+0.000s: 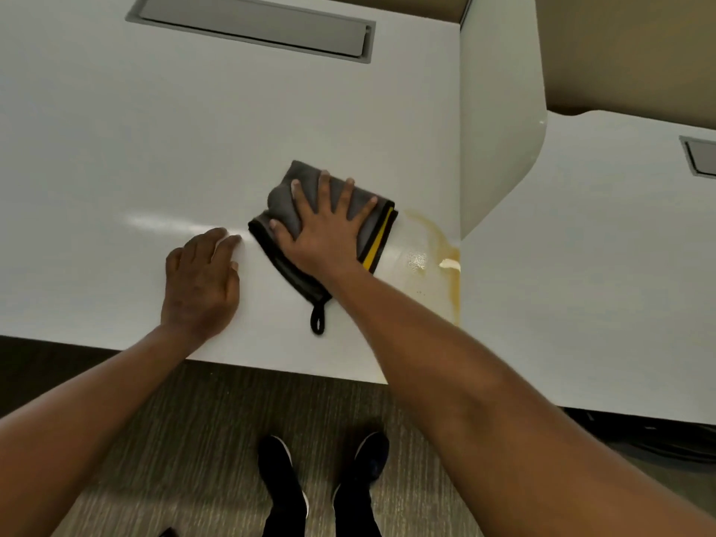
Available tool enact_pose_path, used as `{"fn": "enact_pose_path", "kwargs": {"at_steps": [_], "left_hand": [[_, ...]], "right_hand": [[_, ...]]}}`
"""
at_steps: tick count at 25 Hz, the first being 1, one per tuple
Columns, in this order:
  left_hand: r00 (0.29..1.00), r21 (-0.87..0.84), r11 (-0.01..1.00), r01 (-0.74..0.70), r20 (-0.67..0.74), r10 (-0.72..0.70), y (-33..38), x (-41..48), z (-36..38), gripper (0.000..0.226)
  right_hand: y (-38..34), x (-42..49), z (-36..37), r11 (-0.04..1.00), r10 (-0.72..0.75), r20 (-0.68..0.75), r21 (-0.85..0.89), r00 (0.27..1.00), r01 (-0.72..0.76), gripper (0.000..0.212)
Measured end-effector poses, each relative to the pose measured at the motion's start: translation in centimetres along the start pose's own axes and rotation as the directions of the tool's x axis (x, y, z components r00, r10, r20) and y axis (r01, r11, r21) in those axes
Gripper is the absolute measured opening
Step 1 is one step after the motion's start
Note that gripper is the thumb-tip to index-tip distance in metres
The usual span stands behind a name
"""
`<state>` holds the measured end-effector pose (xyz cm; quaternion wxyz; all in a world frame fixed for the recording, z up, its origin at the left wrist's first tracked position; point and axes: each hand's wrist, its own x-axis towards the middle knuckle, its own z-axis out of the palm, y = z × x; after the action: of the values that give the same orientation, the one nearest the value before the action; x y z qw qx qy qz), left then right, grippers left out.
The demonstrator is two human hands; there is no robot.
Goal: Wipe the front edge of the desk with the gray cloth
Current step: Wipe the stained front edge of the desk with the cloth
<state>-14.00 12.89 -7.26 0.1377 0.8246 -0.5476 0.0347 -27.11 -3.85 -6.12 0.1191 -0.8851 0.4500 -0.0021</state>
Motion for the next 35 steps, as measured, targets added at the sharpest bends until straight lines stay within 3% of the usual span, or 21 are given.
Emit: {"fn": "enact_pose_path", "kwargs": {"at_steps": [4,9,12,16,21,24,27,31,35], "left_hand": [[0.999,-0.004,1.000,-0.014,-0.034,0.014,-0.2,0.1,0.3,0.046],[0.999,-0.008,1.000,-0.016,-0.040,0.016,-0.3,0.2,0.5,0.045],[0.999,-0.004,1.000,0.002,-0.038,-0.002,0.0,0.2,0.6,0.046],[0.999,-0.022,0.998,-0.051,0.009,0.051,2.0,-0.7,1.0,0.046],[1.000,-0.011,1.000,-0.008,0.017,0.008,0.7,-0.4,-0.2,0.047],[1.000,-0.012,1.000,-0.008,0.010,0.008,0.2,0.3,-0.5,0.047],[1.000,-0.017,1.000,-0.014,0.007,0.014,0.5,0.1,-0.6,0.047],[1.000,-0.027,1.000,-0.005,0.014,0.005,0.7,0.1,-0.6,0.047],[1.000,-0.027,0.999,-0.023,0.007,0.023,0.4,0.0,-0.5,0.046]], "right_hand": [[6.6,4.3,-2.4,0.995,0.099,0.047,-0.013,0.994,-0.099,0.093],[11.9,-0.1,-2.7,0.972,0.236,-0.047,0.014,0.971,-0.236,0.076],[8.6,-6.4,-0.4,0.961,0.275,-0.163,0.038,0.948,-0.272,0.072],[3.5,-9.9,2.1,0.974,0.222,-0.140,0.081,0.965,-0.212,0.075],[3.8,-1.2,-0.4,0.998,0.069,-0.046,0.005,0.997,-0.069,0.069],[8.3,-0.4,-1.8,0.993,0.120,-0.052,-0.001,0.991,-0.120,0.067],[11.2,-6.5,-1.7,0.976,0.199,-0.144,-0.056,0.969,-0.209,0.068],[6.8,-15.3,0.9,0.941,0.339,-0.167,0.054,0.926,-0.334,0.074],[1.9,-12.7,1.8,0.976,0.216,-0.126,0.037,0.968,-0.213,0.079]]}}
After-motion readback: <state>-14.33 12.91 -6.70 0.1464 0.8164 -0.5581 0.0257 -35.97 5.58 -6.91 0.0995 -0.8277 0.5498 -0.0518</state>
